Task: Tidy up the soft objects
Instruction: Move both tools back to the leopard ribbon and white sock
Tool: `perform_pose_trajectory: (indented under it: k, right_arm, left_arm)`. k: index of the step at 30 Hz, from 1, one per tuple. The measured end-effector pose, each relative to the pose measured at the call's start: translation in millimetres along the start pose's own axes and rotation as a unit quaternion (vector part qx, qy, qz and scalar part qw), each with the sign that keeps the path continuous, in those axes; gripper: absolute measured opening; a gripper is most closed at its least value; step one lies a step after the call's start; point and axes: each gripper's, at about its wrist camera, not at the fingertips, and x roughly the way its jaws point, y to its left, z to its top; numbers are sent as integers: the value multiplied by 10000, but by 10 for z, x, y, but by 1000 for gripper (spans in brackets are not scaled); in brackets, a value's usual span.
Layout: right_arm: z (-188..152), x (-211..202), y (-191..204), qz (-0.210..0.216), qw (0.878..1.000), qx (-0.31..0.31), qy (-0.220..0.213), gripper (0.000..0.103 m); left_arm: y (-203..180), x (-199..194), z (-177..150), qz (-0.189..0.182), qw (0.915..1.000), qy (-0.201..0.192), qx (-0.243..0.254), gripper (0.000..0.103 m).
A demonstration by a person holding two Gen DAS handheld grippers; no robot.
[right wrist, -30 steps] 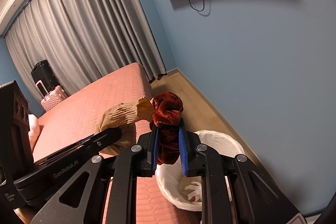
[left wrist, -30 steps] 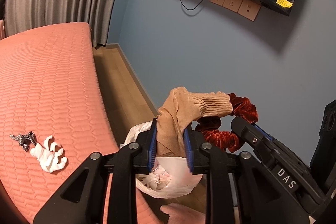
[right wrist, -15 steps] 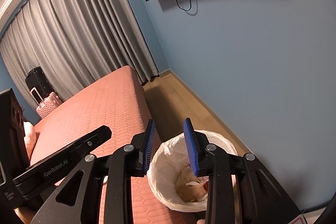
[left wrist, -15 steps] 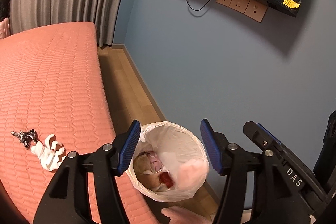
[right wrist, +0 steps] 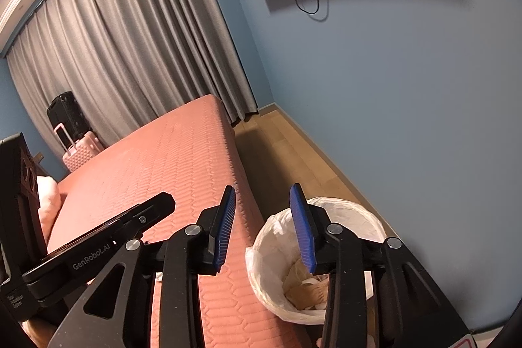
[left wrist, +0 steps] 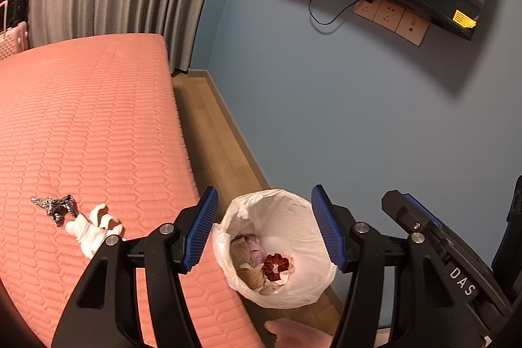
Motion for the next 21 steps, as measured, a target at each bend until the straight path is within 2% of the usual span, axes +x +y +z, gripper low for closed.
perform_pose_trajectory:
  k: [14,17,21]
  right_arm:
    - [-180,108,459,226,9990,-299,236,35]
    - [-210,144,553,271,9986,-357,277,40]
    - [-254,207,680,340,9979,-423,340,42]
  left_arm:
    - [449,-154,-16,212,9992,-90,-336,57]
    - [579,-186,-40,274,9987,-89,-425,57]
    - [756,-224,-76,370,9977,-89,-566,61]
